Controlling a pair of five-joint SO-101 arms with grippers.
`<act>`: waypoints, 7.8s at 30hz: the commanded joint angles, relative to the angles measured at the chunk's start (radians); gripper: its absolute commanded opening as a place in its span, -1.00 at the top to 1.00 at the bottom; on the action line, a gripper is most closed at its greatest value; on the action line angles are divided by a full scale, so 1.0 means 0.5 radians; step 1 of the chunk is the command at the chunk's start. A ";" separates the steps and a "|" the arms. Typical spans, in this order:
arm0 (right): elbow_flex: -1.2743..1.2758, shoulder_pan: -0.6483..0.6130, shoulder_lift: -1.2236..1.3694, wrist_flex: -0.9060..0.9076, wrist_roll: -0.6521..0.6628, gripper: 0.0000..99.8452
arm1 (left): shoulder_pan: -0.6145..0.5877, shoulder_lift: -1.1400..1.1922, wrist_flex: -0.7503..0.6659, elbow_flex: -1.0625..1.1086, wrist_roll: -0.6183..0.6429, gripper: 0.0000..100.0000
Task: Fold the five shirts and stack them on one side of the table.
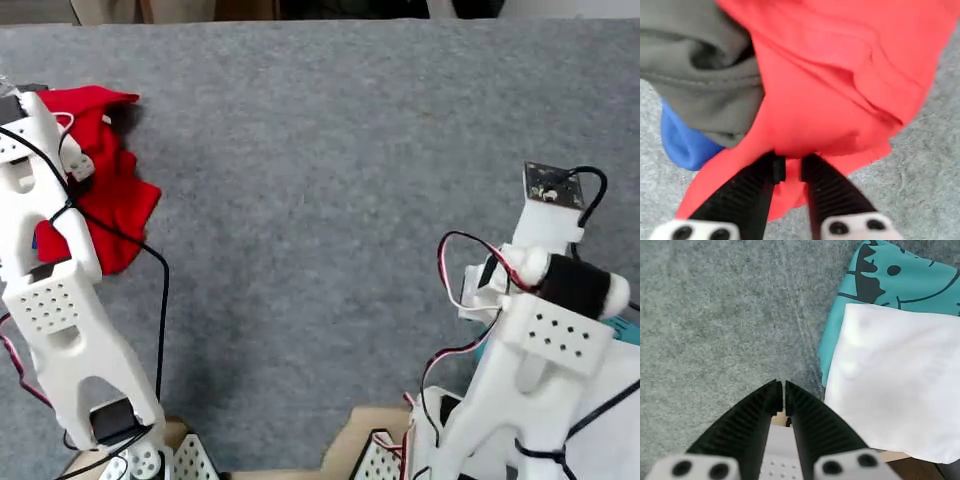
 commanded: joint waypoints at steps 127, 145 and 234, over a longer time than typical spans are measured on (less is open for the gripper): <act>-4.092 -2.174 4.114 -0.031 -0.028 0.99 | -0.825 -3.595 -0.230 3.173 -0.509 0.48; -3.920 -1.155 3.322 0.049 -0.021 0.99 | -0.356 -3.580 -0.709 3.465 -0.488 0.48; -3.267 -0.873 3.693 -0.589 0.141 0.98 | 1.513 -1.073 -1.804 2.216 0.589 0.49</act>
